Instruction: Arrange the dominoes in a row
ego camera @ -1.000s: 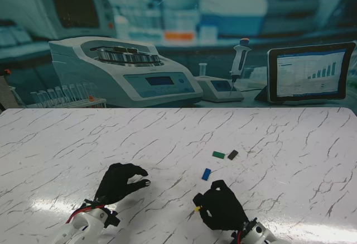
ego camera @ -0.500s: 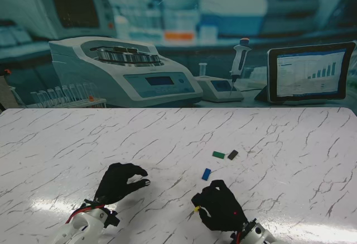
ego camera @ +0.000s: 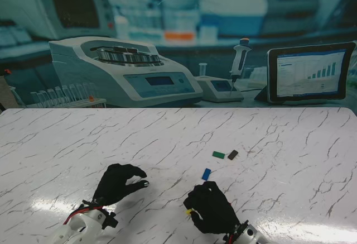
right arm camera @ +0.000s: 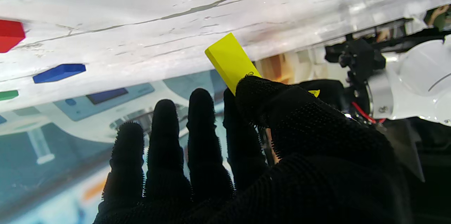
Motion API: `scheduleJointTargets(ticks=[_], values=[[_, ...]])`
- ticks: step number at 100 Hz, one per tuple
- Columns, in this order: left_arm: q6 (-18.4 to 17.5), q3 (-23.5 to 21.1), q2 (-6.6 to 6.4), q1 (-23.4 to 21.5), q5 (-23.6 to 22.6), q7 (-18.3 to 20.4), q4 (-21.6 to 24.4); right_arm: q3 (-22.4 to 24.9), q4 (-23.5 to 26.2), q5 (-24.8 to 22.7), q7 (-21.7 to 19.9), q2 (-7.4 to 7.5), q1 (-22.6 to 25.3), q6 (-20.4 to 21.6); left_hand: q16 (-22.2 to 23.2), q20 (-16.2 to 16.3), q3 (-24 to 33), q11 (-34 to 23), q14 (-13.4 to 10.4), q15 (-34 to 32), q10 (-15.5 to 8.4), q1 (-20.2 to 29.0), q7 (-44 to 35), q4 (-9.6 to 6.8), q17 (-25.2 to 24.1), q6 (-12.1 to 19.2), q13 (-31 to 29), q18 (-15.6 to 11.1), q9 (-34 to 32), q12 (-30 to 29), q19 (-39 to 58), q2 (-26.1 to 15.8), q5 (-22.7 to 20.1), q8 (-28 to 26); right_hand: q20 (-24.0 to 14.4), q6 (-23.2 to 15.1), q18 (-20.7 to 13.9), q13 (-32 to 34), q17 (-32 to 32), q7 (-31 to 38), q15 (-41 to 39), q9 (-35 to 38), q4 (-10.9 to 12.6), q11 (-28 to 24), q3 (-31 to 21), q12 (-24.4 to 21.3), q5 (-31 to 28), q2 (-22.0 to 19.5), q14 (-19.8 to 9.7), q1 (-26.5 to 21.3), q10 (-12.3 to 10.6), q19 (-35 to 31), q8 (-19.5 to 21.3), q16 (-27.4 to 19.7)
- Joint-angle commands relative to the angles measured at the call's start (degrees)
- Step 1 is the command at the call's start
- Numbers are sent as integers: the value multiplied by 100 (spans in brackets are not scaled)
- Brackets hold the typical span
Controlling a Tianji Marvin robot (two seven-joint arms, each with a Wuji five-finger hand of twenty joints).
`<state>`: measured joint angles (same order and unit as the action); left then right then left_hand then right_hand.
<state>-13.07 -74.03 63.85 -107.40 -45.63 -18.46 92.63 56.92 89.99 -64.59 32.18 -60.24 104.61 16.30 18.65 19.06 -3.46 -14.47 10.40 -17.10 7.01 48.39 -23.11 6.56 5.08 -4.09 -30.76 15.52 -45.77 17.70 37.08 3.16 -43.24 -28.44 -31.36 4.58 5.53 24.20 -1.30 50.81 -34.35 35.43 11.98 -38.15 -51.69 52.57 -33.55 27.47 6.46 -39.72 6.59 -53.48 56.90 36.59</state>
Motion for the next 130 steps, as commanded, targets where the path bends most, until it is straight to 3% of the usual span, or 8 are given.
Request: scheduleJointTargets(ticks=[1, 94, 130], values=[[-147, -10, 14, -71, 15, 73, 45, -76, 40, 55, -46, -63, 17, 0, -31, 24, 2, 49, -125, 117, -137, -130, -82, -124, -89, 207, 113, 145, -28, 34, -6, 27, -60, -105, -4, 75, 525, -181, 112, 152, -84, -134, 209, 26, -33, 6, -60, 90, 80, -112, 53, 75, 23, 47], [-55, -110, 11, -184, 49, 181, 181, -890, -378, 590, 62, -213, -471, -196, -30, 8, 18, 52, -150, 139, -181, -118, -267, -129, -88, 253, 100, 161, -61, 49, -37, 91, -45, -107, -17, 178, 524, -198, 120, 154, -195, -128, -163, 42, 130, 38, -3, 89, 115, -331, 92, 61, -209, 37], [26, -153, 18, -245, 29, 144, 229, -986, -453, 693, 53, -243, -541, -209, -30, 4, 19, 48, -153, 144, -195, -100, -300, -128, -94, 264, 102, 167, -54, 51, -45, 110, -45, -99, -12, 162, 519, -200, 120, 112, -195, -125, -362, 65, 281, -2, -8, 121, 89, -447, 83, 55, -361, 26]])
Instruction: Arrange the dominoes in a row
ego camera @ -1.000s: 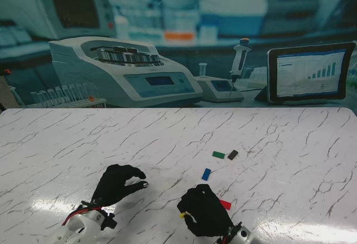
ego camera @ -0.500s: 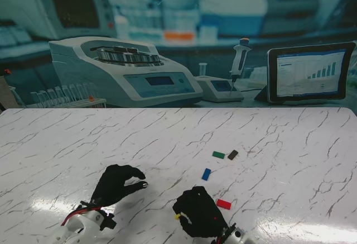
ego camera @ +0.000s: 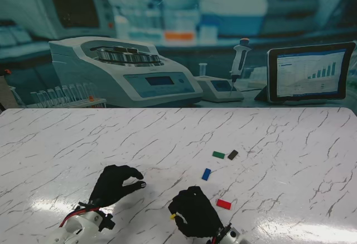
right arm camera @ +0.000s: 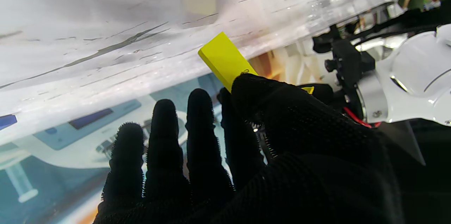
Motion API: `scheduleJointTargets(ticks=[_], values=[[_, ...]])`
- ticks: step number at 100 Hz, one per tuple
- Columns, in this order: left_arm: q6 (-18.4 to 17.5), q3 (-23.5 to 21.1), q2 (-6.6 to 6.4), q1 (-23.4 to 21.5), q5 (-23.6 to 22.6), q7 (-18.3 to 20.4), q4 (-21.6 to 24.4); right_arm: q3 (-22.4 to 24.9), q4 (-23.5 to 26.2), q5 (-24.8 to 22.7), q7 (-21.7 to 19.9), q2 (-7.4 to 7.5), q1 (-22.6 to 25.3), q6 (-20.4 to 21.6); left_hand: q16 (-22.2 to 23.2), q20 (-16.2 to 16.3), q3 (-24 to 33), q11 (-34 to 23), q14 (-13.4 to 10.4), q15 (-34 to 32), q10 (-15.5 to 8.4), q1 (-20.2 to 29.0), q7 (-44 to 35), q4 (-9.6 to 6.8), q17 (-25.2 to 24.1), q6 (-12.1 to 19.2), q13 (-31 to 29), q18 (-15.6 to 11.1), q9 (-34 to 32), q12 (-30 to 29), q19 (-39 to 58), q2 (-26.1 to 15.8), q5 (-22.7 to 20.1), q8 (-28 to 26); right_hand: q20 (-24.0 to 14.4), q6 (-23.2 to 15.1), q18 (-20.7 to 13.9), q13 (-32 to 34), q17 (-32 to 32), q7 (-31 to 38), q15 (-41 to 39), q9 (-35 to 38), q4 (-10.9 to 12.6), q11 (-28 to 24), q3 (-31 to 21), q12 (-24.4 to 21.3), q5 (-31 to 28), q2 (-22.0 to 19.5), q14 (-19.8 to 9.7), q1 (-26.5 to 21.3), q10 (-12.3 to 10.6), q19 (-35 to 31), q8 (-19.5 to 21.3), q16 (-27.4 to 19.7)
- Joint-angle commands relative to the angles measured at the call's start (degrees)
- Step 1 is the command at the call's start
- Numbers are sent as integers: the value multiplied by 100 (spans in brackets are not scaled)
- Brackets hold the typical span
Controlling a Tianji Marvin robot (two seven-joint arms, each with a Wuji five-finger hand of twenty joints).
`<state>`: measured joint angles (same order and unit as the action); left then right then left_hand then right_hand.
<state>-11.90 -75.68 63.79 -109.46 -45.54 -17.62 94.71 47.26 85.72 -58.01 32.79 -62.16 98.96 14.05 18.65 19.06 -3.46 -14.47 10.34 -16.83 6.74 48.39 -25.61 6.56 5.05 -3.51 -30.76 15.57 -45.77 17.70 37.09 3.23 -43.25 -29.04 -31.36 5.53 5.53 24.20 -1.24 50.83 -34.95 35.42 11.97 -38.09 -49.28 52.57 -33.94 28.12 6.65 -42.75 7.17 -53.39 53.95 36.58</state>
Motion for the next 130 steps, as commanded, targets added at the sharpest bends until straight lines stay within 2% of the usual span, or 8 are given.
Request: scheduleJointTargets(ticks=[1, 46, 92, 120, 125, 130], values=[[-90, 12, 25, -38, 20, 61, 21, -21, -31, 38, -6, -52, 22, 19, -30, 4, 19, 48, -143, 116, -171, -98, -53, -128, -90, 208, 99, 162, -53, 51, -45, 106, -49, -40, -12, 68, 519, -200, 114, 109, -135, -121, -365, 57, 42, -3, 31, 58, 73, -147, 24, 46, -70, 25], [-63, 0, 28, -52, 25, 53, 31, 9, -111, 113, -157, -40, 25, 99, -30, 4, 17, 49, -136, 115, -173, -70, -86, -125, -87, 219, 92, 168, -63, 48, -46, 97, -47, -31, -8, 39, 518, -181, 114, 63, -120, -95, -527, 82, 120, -47, -47, 175, 68, -288, 19, 44, -316, 7], [-59, 9, 28, -49, 26, 50, 25, 199, 7, 84, -407, 10, 161, 158, -26, 9, 14, 46, -143, 110, -169, -78, -102, -125, -86, 210, 86, 168, -69, 51, -37, 81, -47, -20, 3, -16, 562, -193, 109, 63, -73, -107, -569, 181, 81, -136, -35, 215, 95, -302, 57, 60, -419, -19], [-57, 16, 27, -41, 24, 53, 19, 331, 95, 72, -612, 44, 239, 262, -25, 9, 19, 43, -155, 107, -161, -64, -105, -125, -86, 211, 88, 163, -61, 53, -36, 65, -39, -16, 42, 3, 620, -266, 115, -1, 19, -177, -581, 394, 200, -444, 76, 188, 139, -146, 113, 140, -449, -58], [-59, 15, 28, -41, 27, 53, 18, 342, 102, 74, -640, 47, 245, 277, -25, 9, 15, 42, -158, 107, -165, -68, -106, -124, -83, 212, 90, 156, -60, 53, -35, 63, -40, -16, 54, 19, 624, -270, 117, -24, 53, -172, -554, 439, 230, -720, 101, 200, 146, -131, 132, 173, -475, -78], [-58, 15, 28, -41, 29, 55, 18, 365, 125, 74, -688, 54, 258, 289, -25, 9, 18, 45, -155, 107, -168, -62, -106, -125, -84, 207, 89, 152, -51, 52, -36, 60, -38, -15, 59, 41, 633, -294, 129, -40, 73, -193, -554, 454, 242, -788, 125, 186, 154, -106, 147, 188, -490, -87]])
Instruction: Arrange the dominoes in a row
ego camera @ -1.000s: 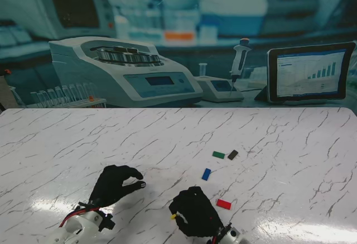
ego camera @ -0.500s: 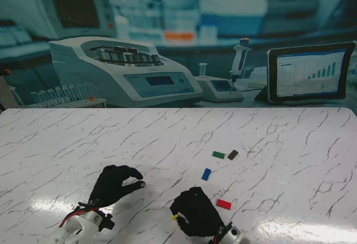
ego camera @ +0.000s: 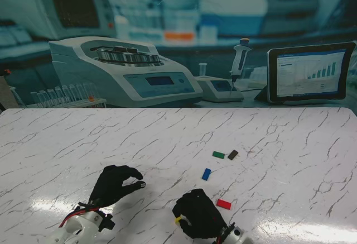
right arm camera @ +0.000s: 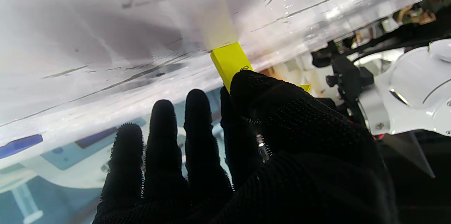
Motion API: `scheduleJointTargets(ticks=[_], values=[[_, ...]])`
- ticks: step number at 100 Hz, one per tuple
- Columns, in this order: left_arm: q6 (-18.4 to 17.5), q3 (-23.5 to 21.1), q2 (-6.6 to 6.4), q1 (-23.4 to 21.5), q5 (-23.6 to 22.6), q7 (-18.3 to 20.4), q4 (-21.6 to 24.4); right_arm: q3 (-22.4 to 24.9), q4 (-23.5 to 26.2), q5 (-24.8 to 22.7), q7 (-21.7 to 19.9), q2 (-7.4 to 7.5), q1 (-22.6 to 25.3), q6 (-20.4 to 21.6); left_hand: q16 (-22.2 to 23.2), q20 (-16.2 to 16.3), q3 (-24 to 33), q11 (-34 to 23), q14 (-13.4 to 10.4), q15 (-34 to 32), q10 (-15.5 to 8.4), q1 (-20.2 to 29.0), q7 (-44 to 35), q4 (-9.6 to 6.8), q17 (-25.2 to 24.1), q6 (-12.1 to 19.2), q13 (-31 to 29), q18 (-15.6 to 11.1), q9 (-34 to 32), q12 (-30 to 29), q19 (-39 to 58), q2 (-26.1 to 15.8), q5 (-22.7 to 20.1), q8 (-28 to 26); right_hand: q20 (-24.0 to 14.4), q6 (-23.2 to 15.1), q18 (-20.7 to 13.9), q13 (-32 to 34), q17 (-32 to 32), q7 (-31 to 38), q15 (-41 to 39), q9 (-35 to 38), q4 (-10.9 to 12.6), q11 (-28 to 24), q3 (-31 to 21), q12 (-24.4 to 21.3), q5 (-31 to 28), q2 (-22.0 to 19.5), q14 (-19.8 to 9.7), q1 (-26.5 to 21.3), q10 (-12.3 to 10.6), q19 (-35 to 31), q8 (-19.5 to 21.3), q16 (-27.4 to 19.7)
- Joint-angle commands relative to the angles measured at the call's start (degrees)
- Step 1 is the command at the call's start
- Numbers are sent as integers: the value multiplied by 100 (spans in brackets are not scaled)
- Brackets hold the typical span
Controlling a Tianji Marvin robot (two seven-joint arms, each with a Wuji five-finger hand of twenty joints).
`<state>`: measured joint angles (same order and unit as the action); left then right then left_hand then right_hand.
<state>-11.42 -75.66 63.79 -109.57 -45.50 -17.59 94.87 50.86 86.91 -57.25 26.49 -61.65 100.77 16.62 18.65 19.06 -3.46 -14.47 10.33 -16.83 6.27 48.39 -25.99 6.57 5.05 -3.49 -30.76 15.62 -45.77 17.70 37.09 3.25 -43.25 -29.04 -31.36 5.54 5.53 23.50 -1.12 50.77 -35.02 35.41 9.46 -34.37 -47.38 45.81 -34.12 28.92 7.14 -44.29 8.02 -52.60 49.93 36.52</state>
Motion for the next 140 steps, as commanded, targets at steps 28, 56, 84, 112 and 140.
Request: scheduleJointTargets(ticks=[28, 56, 84, 112, 140], values=[[-104, 13, 29, -29, 30, 51, 4, 67, 44, 27, -146, 7, 98, 110, -26, 7, 15, 41, -153, 107, -116, -63, -69, -124, -80, 203, 87, 151, -64, 51, -39, 53, -46, -10, 92, 191, 714, -291, 124, -222, 209, -215, -261, 394, 88, -443, 327, 115, 158, 199, 178, 231, -346, -144], [-116, 26, 27, -12, 42, 67, -8, 53, 32, 34, -87, -7, 87, 72, -25, 11, 11, 45, -137, 105, -114, -71, -64, -123, -79, 190, 81, 160, -67, 48, -33, 43, -49, -6, 80, 205, 720, -280, 116, -163, 229, -157, -315, 513, 144, -562, 288, 59, 165, 244, 200, 255, -416, -157], [-128, 34, 26, 6, 51, 76, -25, -3, 40, 27, -28, -19, 53, -18, -24, 12, 12, 45, -139, 103, -99, -76, -63, -123, -85, 190, 84, 165, -69, 49, -30, 39, -54, -5, 71, 150, 739, -247, 113, 154, 213, -97, -479, 541, 335, -609, -44, -147, 144, 301, 164, 283, -98, -147], [-133, 33, 25, 11, 52, 82, -31, -53, 66, 51, -38, -31, 20, -125, -22, 12, 13, 40, -142, 99, -111, -72, -69, -123, -78, 194, 81, 157, -68, 52, -30, 38, -52, -10, 58, 305, 727, -229, 94, 217, 198, -69, -555, 540, 347, -634, -240, -178, 133, 398, 150, 293, -18, -138], [-126, 26, 26, 7, 49, 76, -32, -81, 97, 48, -77, -29, 0, -219, -23, 12, 11, 34, -151, 101, -117, -69, -82, -123, -77, 194, 90, 148, -62, 53, -30, 36, -47, -13, 45, 291, 717, -207, 76, 233, 190, -51, -591, 524, 311, -640, -279, -189, 122, 466, 136, 302, -6, -132]])
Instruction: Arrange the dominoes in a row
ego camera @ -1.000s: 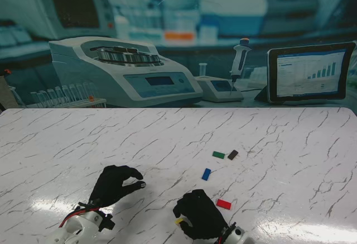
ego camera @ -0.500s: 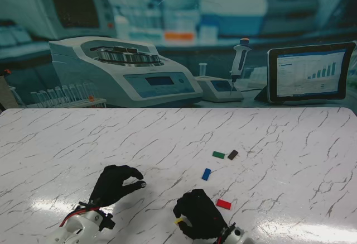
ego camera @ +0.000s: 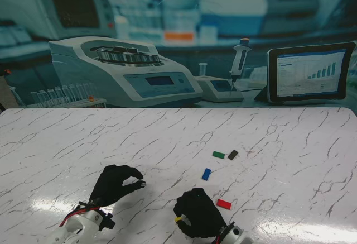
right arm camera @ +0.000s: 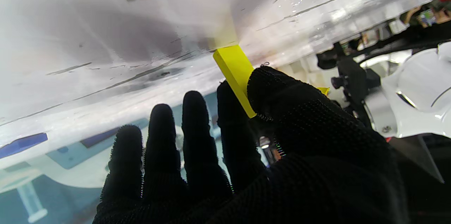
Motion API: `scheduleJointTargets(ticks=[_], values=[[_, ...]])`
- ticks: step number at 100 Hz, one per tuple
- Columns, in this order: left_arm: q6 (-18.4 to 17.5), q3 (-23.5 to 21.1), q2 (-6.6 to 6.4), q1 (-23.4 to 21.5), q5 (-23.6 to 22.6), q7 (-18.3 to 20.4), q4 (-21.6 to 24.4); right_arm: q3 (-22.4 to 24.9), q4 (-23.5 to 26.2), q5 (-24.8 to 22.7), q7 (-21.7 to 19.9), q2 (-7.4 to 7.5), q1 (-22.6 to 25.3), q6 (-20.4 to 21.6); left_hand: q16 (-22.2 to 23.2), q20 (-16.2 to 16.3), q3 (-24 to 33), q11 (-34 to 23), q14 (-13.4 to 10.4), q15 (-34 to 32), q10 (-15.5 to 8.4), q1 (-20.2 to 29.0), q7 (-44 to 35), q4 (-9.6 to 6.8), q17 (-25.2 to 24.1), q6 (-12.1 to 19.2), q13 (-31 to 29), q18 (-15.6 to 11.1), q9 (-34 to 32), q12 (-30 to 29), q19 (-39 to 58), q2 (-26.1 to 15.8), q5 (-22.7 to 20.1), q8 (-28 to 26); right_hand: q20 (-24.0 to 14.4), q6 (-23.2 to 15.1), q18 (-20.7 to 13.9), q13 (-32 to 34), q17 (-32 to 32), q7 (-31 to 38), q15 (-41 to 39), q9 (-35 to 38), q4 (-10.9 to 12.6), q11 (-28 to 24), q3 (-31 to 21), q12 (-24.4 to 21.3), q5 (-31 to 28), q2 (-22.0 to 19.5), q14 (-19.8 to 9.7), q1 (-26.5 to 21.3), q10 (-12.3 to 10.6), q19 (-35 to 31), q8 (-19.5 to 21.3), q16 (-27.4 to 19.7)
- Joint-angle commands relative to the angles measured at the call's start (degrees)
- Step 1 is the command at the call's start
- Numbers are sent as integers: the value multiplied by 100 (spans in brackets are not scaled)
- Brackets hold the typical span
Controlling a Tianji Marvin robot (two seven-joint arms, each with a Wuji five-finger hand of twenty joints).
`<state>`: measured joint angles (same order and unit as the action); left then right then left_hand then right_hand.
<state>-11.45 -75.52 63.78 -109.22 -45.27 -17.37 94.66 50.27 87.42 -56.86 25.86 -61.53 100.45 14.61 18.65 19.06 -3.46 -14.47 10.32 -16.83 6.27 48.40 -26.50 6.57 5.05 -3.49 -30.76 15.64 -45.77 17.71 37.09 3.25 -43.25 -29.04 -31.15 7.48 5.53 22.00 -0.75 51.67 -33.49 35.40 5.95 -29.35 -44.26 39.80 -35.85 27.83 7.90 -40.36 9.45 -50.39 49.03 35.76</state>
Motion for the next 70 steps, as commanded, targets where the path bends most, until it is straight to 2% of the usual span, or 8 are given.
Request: scheduleJointTargets(ticks=[1, 16, 32, 42, 70], values=[[-123, 12, 27, -28, 26, 53, -10, -21, 49, 7, -19, -39, 33, -20, -22, 11, 11, 33, -149, 100, -115, -67, -33, -123, -77, 194, 86, 145, -66, 53, -30, 38, -51, -14, 24, 95, 716, -61, 40, 141, 39, -55, -239, 26, -2, -41, -105, -81, 45, 76, -3, 81, 81, -56], [-125, 15, 27, -25, 28, 54, -14, -11, 55, 15, -30, -44, 31, -60, -22, 12, 12, 34, -145, 99, -109, -61, -39, -123, -73, 182, 83, 146, -64, 51, -28, 33, -54, -15, 15, 38, 716, -84, 38, 20, 65, -71, -229, 91, -10, -84, 3, -100, 67, 86, 30, 89, -13, -66], [-128, 17, 25, -16, 30, 65, -22, 24, 78, 37, -50, -50, 41, -85, -21, 13, 13, 29, -151, 95, -105, -52, -46, -123, -72, 189, 76, 142, -72, 53, -27, 31, -54, -16, 9, 87, 742, -125, 45, -206, 114, -90, -231, 231, -13, -174, 185, -62, 97, 138, 103, 122, -269, -86], [-127, 18, 26, -13, 32, 63, -27, 66, 116, 55, -147, -42, 56, -59, -21, 12, 14, 27, -147, 94, -112, -48, -49, -123, -70, 187, 76, 143, -74, 54, -28, 30, -57, -16, -10, 97, 760, -163, 32, -447, 142, -110, -208, 381, -9, -262, 264, -173, 149, 253, 169, 176, -478, -93], [-128, 20, 27, -8, 29, 51, -39, 111, 158, 55, -234, -28, 74, 10, -22, 13, 12, 25, -147, 93, -101, -45, -50, -123, -71, 188, 74, 156, -85, 53, -26, 27, -60, -10, -44, 83, 798, -230, 72, -775, 171, -91, -133, 673, 85, -426, 212, -265, 175, 322, 222, 319, -450, -90]])
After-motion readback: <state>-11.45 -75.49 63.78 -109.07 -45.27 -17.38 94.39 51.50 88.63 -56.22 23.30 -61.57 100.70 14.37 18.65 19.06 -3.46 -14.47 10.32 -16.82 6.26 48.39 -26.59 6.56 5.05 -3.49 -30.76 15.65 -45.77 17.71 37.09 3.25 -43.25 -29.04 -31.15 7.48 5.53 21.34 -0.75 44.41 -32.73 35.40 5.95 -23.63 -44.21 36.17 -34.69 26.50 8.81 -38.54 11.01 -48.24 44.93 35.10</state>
